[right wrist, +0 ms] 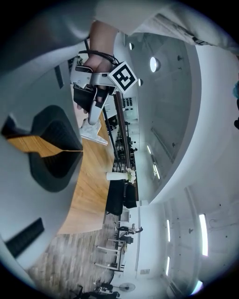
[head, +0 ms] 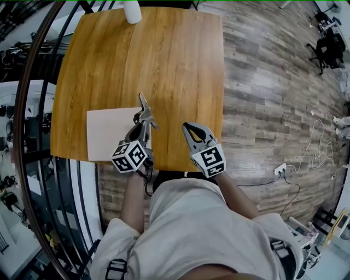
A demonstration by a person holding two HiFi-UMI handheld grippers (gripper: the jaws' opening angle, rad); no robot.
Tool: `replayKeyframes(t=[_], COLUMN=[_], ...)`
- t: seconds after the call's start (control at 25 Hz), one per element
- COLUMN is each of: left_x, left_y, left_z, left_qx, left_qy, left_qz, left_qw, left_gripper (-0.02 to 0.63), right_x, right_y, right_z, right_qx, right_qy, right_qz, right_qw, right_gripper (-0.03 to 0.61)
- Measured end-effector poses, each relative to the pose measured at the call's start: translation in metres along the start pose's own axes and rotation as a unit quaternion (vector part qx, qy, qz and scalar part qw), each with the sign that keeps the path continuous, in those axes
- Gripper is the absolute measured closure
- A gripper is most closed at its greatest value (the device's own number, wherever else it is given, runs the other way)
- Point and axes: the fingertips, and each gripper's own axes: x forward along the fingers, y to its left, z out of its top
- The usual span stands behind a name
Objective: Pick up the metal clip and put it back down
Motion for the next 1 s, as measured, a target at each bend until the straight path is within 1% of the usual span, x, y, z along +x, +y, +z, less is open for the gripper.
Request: replayKeyframes(t=[0.16, 0.24, 0.44, 0.56, 0.72, 0.8, 0.92, 1.0], left_x=[0.001, 0.002, 0.003, 0.003, 0.007, 0.006, 0.003, 0.001], left_y=[-0.036, -0.058, -0.116, -0.145, -0.176, -0.196, -0.228, -0.249], left_z=[0.007, 0.012, 0.028, 0.042, 0.071, 0.080, 0.089, 0.095], left_qx=[0.035, 0.056, 0.124, 0.168, 0.224, 0.242, 0.258, 0.275], left_qy=[-0.008, -0.020, -0.058, -0.071, -0.099, -0.115, -0.137, -0.153], left_qz=[-0.011, -0.013, -0.024, -0.028, -0.020, -0.021, -0.032, -0.037], left_qw=[0.9993, 0.9982, 0.9903, 0.9829, 0.9693, 0.9632, 0.9560, 0.9485], left_gripper=[0.588, 0.588, 0.588, 0.588, 0.588, 0.588, 0.588, 0.588], right_x=[-0.013, -0.019, -0.044, -0.058, -0.076, -0.090, -0.113, -0.128], right_y=[-0.016, -0.027, -0.053, -0.065, -0.086, -0.096, -0.110, -0.120], right_z=[0.010, 0.018, 0.051, 0.076, 0.112, 0.125, 0.139, 0.148], right_qx=[0.005, 0.006, 0.004, 0.000, -0.007, -0.013, -0.021, -0.024], right_qy=[-0.018, -0.030, -0.078, -0.104, -0.144, -0.161, -0.183, -0.200], right_qz=[-0.008, -0.016, -0.045, -0.054, -0.066, -0.074, -0.086, -0.095], right_qw=[1.000, 0.999, 0.996, 0.993, 0.987, 0.984, 0.979, 0.975], right_gripper=[0.552, 0.552, 0.552, 0.552, 0.552, 0.552, 0.552, 0.552])
